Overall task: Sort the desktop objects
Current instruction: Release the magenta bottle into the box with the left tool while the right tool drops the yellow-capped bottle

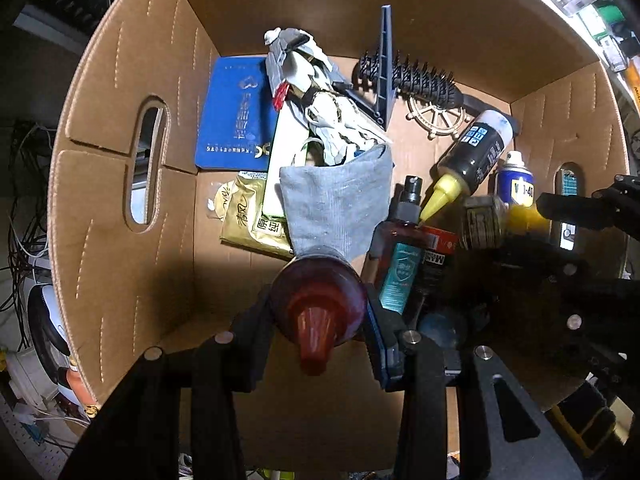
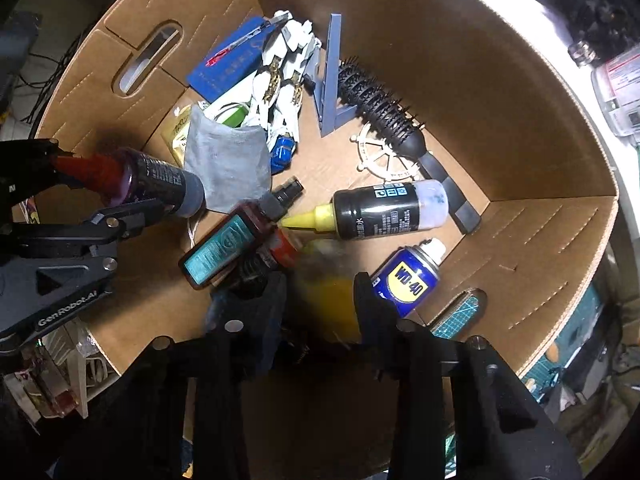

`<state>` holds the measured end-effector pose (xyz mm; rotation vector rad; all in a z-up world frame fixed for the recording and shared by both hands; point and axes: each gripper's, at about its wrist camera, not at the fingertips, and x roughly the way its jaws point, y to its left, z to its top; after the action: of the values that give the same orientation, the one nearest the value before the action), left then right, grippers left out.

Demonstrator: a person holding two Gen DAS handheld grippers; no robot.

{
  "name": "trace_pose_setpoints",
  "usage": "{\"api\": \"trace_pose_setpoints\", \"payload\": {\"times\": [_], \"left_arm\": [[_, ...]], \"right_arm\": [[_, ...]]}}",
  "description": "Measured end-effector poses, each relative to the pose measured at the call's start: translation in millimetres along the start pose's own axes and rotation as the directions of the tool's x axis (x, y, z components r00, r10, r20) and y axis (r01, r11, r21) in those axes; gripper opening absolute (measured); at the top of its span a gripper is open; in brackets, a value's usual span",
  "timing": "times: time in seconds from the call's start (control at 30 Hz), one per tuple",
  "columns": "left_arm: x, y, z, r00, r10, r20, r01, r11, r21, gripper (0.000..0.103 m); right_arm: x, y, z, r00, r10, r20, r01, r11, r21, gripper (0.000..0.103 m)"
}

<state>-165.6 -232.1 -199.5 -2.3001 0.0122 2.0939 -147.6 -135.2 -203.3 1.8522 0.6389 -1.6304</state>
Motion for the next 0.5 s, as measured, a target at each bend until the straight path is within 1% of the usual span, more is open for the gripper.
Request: {"api": "trace_pose_setpoints", "payload": {"times": [0.07, 0.23, 0.37, 0.43, 0.5], "left_arm": [[-1, 0, -1, 1.000, -0.005, 0.007, 0.005, 1.000, 0.003, 0.041], [-6, 0, -3, 0.999, -0.030, 0.037, 0.030, 1.000, -0.003, 0.042], [-8, 0, -2, 0.998, -0.041, 0.056, 0.042, 0.999, -0.009, 0.043], [-11, 0, 0, 0.997, -0.039, 0.072, 0.040, 0.999, -0.022, 0.050], [-14, 0, 1, 0.995, -0.032, 0.090, 0.035, 0.999, -0.033, 0.063]], "right_arm": [[-1, -1, 0, 1.000, -0.002, 0.009, 0.002, 1.000, 0.011, 0.033], [-13, -9, -10, 0.998, 0.029, 0.057, -0.032, 0.999, 0.040, 0.033], [-38, -20, -24, 0.987, 0.056, 0.149, -0.066, 0.996, 0.062, 0.033], [-54, -28, -32, 0.979, 0.064, 0.194, -0.080, 0.994, 0.076, 0.034], [-70, -38, -41, 0.968, 0.074, 0.240, -0.100, 0.990, 0.098, 0.034]]}}
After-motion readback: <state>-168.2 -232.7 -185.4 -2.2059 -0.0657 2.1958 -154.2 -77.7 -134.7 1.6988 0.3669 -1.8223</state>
